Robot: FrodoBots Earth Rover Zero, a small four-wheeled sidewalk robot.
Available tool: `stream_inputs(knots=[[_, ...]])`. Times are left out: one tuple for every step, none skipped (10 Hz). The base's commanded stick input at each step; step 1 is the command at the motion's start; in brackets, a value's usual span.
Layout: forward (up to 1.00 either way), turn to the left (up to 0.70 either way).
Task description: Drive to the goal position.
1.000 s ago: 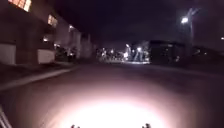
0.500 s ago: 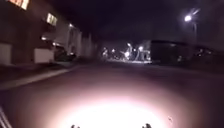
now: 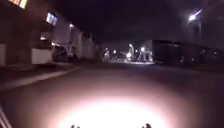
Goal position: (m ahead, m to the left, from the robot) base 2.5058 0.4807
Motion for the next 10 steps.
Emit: stream_inputs(knots=[[0.85,0.00],[0.85,0.00],[0.85,0.00],[0.85,0.00],[0.85,0.00],[0.85,0.00],[0.85,0.00],[0.85,0.00],[0.85,0.00],[0.85,0.00]])
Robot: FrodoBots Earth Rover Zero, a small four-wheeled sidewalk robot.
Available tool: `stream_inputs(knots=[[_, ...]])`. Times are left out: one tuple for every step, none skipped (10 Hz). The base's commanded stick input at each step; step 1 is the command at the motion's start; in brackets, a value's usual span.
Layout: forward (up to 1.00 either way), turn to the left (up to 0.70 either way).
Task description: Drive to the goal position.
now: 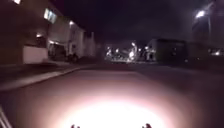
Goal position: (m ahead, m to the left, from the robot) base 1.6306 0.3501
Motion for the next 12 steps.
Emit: stream_inputs(knots=[[0.85,0.00],[0.85,0.00],[0.85,0.00],[0.85,0.00],[0.85,0.00],[0.85,0.00],[0.85,0.00],[0.85,0.00],[0.85,0.00],[0.85,0.00],[0.85,0.00],[0.85,0.00]])
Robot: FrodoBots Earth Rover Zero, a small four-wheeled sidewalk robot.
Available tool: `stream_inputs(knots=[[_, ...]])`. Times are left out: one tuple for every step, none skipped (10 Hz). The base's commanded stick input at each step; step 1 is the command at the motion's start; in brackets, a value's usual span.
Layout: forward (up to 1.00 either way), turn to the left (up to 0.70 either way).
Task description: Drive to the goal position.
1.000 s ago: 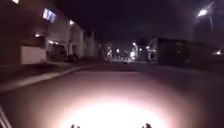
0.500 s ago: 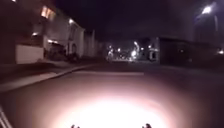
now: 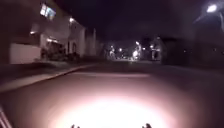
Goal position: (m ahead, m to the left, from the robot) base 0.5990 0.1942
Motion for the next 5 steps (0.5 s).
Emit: stream_inputs(knots=[[0.85,0.00],[0.85,0.00],[0.85,-0.08],[0.85,-0.30],[0.85,-0.23]])
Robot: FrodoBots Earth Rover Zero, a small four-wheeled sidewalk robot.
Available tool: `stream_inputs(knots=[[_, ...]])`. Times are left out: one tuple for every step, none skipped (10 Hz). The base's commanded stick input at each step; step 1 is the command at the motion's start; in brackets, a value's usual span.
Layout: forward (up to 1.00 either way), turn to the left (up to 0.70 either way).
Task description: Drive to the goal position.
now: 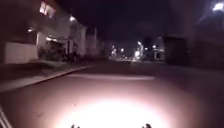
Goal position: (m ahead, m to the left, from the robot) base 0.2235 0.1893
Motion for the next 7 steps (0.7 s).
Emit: stream_inputs(knots=[[0.85,-0.10],[0.85,0.00],[0.85,0.00],[0.85,0.00],[0.85,0.00],[0.85,0.00],[0.85,0.00]])
